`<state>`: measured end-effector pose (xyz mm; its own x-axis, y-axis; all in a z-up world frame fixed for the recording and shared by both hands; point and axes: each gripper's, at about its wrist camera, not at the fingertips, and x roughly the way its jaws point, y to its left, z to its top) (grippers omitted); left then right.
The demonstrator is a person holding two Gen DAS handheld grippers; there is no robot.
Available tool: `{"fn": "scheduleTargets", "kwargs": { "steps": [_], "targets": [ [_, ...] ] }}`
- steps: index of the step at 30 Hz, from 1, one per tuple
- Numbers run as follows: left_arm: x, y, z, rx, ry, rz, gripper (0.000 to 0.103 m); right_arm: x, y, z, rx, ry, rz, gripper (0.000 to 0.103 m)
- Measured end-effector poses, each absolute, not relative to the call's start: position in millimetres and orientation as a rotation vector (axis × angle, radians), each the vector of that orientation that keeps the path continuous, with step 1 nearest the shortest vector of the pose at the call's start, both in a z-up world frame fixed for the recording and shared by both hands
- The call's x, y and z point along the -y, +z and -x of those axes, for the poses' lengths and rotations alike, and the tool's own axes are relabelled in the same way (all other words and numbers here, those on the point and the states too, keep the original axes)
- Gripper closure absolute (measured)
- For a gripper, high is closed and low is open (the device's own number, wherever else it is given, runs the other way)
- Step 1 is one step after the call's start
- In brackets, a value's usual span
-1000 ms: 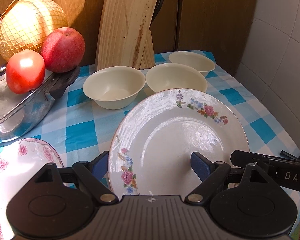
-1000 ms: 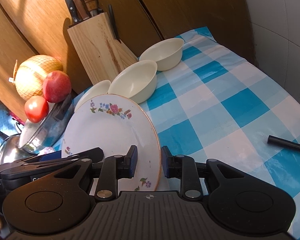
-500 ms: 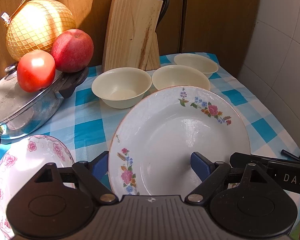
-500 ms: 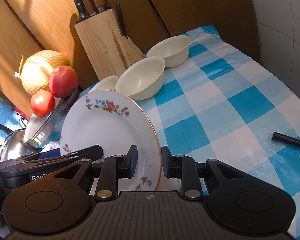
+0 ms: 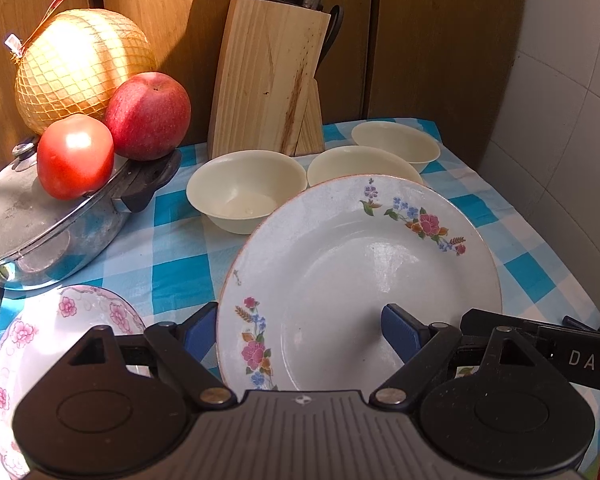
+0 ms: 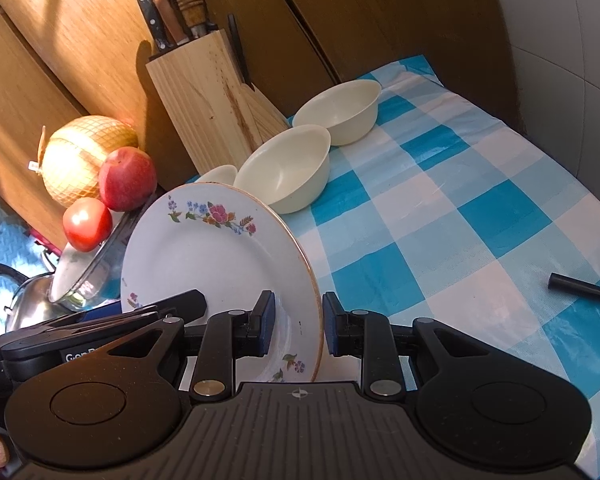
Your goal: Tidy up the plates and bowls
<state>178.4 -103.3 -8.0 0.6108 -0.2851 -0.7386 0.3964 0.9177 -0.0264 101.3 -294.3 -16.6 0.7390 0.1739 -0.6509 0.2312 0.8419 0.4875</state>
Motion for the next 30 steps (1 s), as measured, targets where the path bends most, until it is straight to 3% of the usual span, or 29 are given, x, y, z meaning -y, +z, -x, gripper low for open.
{"fn": "scheduleTargets", "kwargs": {
  "steps": [30],
  "targets": [
    [96, -14, -168, -0.84, -0.379, -0.173, 0.023, 288, -20, -98, -0.806, 0.001, -0.578, 0.07]
  ]
}}
